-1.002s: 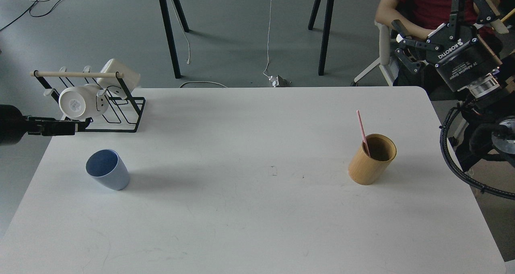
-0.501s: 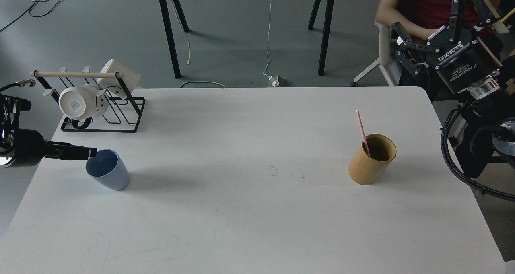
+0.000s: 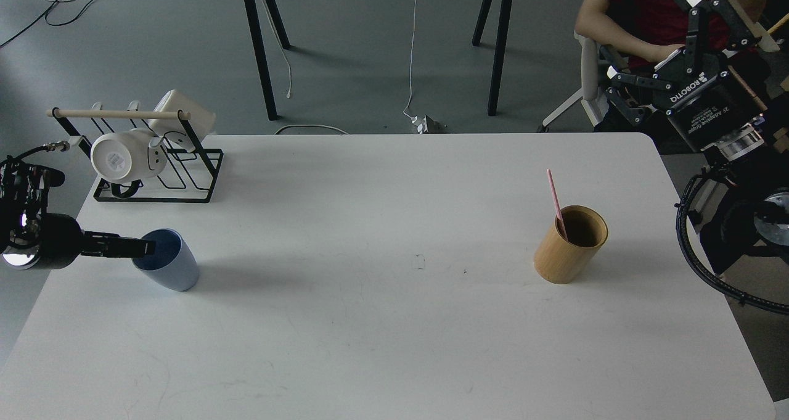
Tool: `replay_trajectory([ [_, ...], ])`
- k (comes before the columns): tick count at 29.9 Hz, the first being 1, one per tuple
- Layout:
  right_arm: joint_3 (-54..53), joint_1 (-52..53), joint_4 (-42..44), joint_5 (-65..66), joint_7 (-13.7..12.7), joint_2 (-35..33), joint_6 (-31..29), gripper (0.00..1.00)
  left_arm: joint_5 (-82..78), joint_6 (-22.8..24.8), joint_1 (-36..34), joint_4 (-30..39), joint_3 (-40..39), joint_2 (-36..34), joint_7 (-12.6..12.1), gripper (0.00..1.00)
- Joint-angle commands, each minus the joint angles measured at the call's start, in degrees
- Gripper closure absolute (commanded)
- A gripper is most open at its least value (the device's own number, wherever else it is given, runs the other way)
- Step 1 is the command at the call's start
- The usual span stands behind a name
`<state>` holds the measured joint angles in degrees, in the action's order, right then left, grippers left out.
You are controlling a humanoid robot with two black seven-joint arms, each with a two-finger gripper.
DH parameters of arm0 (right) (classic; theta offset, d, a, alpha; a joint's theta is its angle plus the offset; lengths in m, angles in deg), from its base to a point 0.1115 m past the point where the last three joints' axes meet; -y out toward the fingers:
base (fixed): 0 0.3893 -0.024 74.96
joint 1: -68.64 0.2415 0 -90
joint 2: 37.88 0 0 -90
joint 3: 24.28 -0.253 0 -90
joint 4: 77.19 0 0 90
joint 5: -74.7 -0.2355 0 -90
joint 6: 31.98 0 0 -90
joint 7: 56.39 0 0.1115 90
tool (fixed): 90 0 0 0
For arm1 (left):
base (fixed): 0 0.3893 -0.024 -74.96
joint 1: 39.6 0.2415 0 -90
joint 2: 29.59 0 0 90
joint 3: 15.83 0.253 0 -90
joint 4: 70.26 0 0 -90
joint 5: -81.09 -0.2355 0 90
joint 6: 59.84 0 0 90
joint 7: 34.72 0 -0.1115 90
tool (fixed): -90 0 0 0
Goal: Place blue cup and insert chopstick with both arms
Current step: 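Lower the left gripper onto the light blue cup and grasp it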
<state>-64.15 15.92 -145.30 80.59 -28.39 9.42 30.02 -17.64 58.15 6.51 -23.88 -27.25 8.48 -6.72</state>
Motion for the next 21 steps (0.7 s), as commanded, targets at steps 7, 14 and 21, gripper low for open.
replay_trajectory([
  [7,0.0,0.0,0.1,0.0,0.0,-0.5,0.0,0.05,0.2,0.0,0.1,-0.7,1.0,1.1,0.0,0.04],
  [14,0.0,-0.5,0.1,0.0,0.0,-0.5,0.0,0.05,0.2,0.0,0.1,-0.4,2.1,1.0,0.0,0.29],
  [21,-0.1,-0.6,0.1,0.0,0.0,-0.9,0.0,0.05,0.2,0.0,0.1,0.0,2.5,1.0,0.0,0.42],
])
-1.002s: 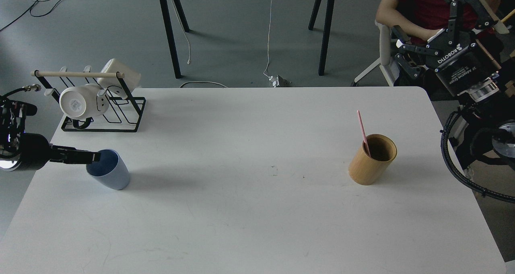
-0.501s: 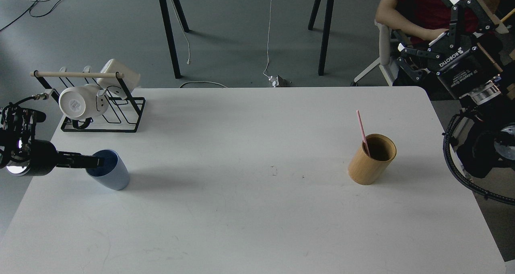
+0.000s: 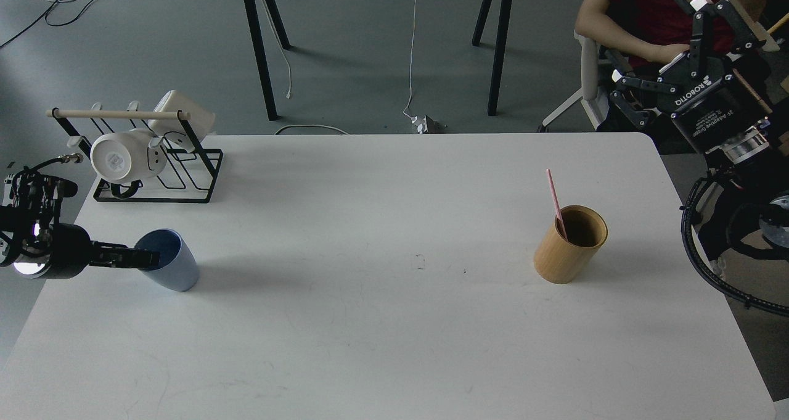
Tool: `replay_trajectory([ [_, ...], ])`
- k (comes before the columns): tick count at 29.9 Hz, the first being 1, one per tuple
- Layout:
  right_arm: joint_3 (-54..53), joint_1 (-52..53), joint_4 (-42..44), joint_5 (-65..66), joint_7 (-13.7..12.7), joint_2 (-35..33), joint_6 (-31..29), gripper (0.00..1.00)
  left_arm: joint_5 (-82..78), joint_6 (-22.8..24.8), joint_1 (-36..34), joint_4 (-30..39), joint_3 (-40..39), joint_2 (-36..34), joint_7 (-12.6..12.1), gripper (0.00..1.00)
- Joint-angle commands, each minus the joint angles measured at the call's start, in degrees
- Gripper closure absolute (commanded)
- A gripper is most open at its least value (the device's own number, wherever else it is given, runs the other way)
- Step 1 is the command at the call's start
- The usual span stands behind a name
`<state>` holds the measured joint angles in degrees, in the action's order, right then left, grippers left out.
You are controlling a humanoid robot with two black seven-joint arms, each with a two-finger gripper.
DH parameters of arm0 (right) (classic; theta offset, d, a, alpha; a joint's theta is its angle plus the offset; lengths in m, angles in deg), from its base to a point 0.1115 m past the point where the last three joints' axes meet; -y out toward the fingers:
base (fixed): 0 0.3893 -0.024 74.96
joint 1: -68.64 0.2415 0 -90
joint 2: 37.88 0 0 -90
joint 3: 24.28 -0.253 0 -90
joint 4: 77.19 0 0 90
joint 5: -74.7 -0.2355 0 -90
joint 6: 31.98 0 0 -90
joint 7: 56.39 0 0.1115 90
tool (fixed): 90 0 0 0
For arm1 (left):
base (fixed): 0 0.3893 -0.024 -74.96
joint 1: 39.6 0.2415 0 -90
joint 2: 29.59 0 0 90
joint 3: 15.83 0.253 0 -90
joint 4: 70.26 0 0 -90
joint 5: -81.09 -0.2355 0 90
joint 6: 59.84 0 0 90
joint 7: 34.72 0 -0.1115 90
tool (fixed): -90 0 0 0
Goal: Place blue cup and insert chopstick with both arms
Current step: 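Lower the left gripper onto the light blue cup and grasp it, then lift the blue cup with the left gripper and set it near the tan cup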
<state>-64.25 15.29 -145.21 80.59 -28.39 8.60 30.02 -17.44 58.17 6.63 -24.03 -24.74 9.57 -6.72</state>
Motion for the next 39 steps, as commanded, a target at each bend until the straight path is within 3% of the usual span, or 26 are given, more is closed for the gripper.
replay_trajectory([
  [1,0.0,0.0,0.0,0.0,0.0,-0.3,0.0,0.05,0.0,0.0,0.0,0.2,0.0,-0.1,0.0,0.46],
  [3,0.1,0.0,-0.1,0.0,0.0,-0.3,0.0,0.05,-0.1,0.0,0.1,0.2,0.0,-0.1,0.0,0.63],
  [6,0.1,0.0,-0.1,0.0,0.0,-0.3,0.0,0.05,0.0,-2.3,0.0,0.2,0.0,-0.1,0.0,0.69],
  [10,0.0,0.0,-0.1,0.0,0.0,-0.3,0.0,0.05,0.2,-2.9,0.0,0.2,0.0,-0.1,0.0,0.93],
  [13,0.0,0.0,-0.1,0.0,0.0,-0.3,0.0,0.05,0.3,-3.0,-0.1,0.3,-0.1,-0.1,0.0,0.98],
  [18,0.0,0.0,-0.1,0.0,0.0,-0.3,0.0,0.05,0.4,-2.9,-0.4,1.6,-0.3,-0.8,0.0,0.98],
  [21,-0.1,0.0,0.0,0.0,0.0,-0.2,0.0,0.05,1.6,-2.1,-1.3,6.4,-1.2,-2.0,0.0,0.98],
  [26,-0.2,0.6,1.7,0.0,0.0,-0.3,0.0,0.05,6.0,0.0,-10.3,11.9,-1.2,-0.6,0.0,0.98],
  [32,-0.3,0.9,7.4,-0.1,0.0,-0.1,0.0,0.05,6.2,0.0,-21.3,8.2,1.4,11.0,0.0,0.98],
  [39,-0.4,1.0,12.6,-0.2,0.0,0.4,0.0,0.05,6.0,0.0,-31.1,-4.8,16.2,31.2,0.0,0.97],
])
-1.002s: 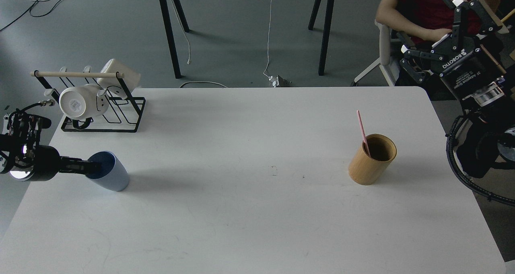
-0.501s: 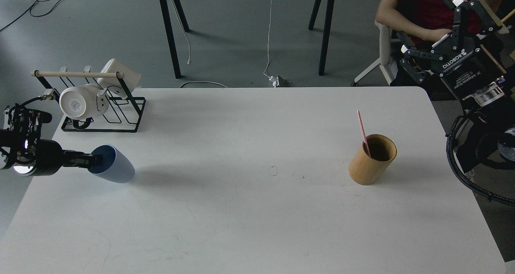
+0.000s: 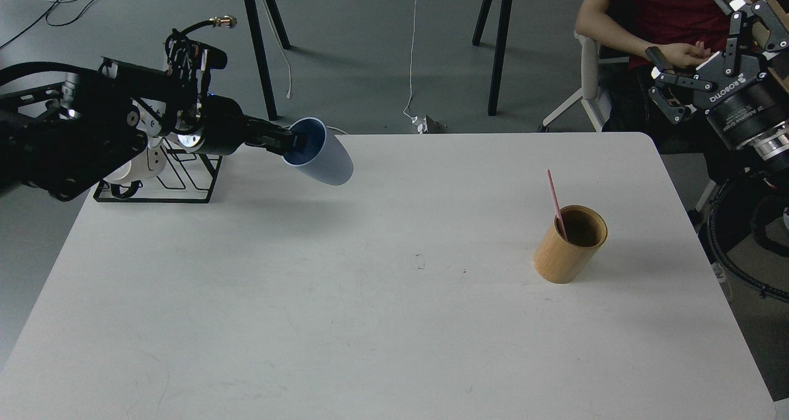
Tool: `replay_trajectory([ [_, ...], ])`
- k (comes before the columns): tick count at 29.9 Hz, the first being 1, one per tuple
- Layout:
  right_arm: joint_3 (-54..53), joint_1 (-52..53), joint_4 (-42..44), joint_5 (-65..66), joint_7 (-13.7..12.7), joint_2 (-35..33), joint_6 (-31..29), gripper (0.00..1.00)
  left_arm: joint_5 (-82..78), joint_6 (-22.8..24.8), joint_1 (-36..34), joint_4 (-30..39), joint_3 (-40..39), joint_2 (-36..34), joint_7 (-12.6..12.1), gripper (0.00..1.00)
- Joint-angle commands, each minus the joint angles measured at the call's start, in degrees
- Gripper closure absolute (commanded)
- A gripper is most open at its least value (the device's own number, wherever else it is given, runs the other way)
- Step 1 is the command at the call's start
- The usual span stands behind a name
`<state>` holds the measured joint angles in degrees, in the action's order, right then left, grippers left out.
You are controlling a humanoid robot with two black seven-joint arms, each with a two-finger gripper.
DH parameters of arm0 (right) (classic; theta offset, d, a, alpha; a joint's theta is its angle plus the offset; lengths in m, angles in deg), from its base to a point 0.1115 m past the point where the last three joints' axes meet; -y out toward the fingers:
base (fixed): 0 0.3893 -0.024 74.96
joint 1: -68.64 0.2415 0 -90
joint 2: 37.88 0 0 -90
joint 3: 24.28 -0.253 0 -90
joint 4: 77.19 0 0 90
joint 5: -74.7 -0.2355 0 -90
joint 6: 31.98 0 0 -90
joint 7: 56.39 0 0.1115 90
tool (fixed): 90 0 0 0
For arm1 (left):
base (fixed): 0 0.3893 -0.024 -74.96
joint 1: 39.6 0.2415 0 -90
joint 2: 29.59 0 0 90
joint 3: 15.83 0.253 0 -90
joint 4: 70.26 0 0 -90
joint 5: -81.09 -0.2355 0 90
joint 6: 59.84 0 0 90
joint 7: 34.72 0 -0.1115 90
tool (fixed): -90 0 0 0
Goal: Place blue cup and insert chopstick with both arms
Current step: 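Lift the blue cup with the left gripper and set it near the tan cup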
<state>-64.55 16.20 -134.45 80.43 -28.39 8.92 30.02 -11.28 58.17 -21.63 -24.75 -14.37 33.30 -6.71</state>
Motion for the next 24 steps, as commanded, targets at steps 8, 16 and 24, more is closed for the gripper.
replay_trajectory([
  [8,-0.3,0.1,2.6,-0.5,0.0,0.2,0.0,0.05,-2.1,0.0,-4.0,-10.2,17.4,19.2,0.0,0.97],
  [16,-0.3,0.1,3.4,-0.6,0.0,0.3,0.0,0.05,-2.3,0.0,-3.8,-11.1,18.4,22.7,0.0,0.97],
  [24,-0.3,0.0,3.4,-0.6,0.0,0.3,0.0,0.05,-2.4,0.0,-3.6,-12.0,18.5,24.8,0.0,0.96],
])
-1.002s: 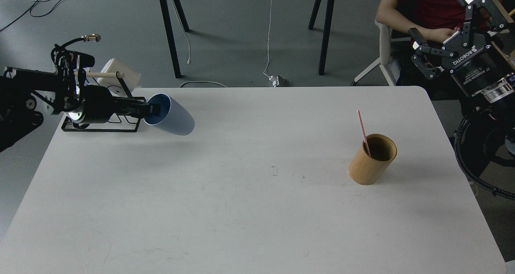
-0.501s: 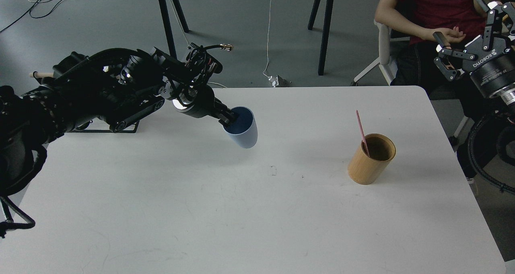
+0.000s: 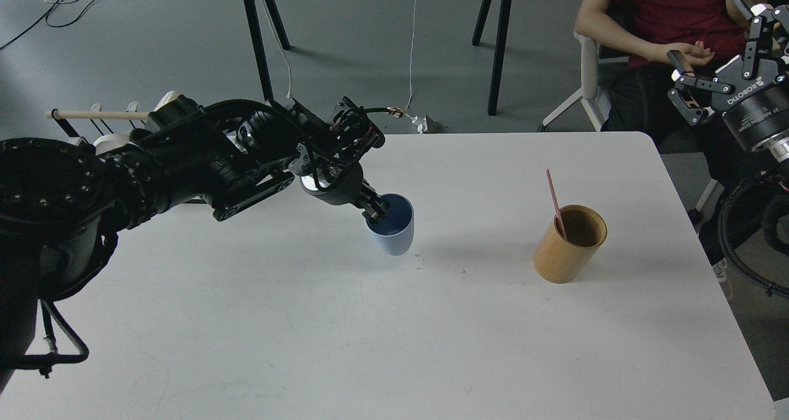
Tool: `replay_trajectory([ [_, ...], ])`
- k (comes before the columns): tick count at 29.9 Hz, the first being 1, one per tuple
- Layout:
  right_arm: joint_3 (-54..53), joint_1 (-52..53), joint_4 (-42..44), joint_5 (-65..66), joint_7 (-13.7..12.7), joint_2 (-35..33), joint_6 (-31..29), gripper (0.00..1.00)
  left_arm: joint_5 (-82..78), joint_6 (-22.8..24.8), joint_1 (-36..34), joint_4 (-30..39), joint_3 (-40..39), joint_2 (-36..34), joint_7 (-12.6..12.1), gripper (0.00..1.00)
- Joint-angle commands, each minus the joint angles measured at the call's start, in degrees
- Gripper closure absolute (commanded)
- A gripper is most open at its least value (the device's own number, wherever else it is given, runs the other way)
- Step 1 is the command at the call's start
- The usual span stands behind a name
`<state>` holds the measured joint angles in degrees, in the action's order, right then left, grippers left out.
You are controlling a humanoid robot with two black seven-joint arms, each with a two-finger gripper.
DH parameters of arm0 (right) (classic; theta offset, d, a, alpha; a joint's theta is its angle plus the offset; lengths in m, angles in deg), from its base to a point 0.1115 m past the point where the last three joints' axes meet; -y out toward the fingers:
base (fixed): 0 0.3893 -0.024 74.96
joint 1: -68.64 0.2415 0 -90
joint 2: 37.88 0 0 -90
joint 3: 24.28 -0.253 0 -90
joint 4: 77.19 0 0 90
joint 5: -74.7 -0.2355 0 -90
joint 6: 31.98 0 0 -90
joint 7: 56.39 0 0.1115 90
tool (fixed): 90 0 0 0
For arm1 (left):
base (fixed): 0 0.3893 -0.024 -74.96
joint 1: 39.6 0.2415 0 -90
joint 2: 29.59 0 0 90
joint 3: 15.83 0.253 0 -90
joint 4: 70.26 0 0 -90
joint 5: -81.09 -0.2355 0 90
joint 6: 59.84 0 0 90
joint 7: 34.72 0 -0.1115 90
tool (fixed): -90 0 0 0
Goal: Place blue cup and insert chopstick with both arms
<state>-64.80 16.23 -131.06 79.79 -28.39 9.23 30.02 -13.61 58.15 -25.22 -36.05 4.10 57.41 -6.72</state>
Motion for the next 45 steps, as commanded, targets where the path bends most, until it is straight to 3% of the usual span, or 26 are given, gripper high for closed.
replay_trajectory([
  [1,0.0,-0.1,-0.1,0.0,0.0,0.0,0.0,0.05,0.0,0.0,0.0,-1.0,0.0,1.1,0.0,0.95],
  [12,0.1,-0.1,0.0,0.0,0.0,-0.1,0.0,0.05,-0.1,0.0,0.7,-3.1,2.8,3.0,0.0,0.93],
  [23,0.3,-0.1,-0.1,0.0,0.0,0.0,0.0,0.05,0.7,0.0,0.6,-2.8,2.6,3.0,0.0,0.77],
  [26,0.5,-0.1,-0.3,0.0,0.0,-0.1,0.0,0.05,0.9,0.0,0.6,-2.9,2.1,2.8,0.0,0.63],
  [30,0.8,0.1,-0.5,1.0,0.0,-0.3,0.0,0.05,3.4,0.0,0.5,-3.9,1.1,1.9,0.0,0.29],
  [34,0.8,3.1,-1.5,6.6,0.0,-1.4,0.0,0.05,12.7,0.0,0.7,-9.2,-2.4,-0.1,0.0,0.05],
  [36,0.8,4.5,-2.0,12.2,0.0,-2.5,0.7,0.05,19.0,0.0,0.7,-10.9,-5.1,-1.2,0.0,0.03],
  [45,0.8,4.5,-16.8,44.0,0.0,-13.4,17.6,0.05,45.9,0.0,5.6,-11.0,-14.6,-9.3,0.0,0.02],
])
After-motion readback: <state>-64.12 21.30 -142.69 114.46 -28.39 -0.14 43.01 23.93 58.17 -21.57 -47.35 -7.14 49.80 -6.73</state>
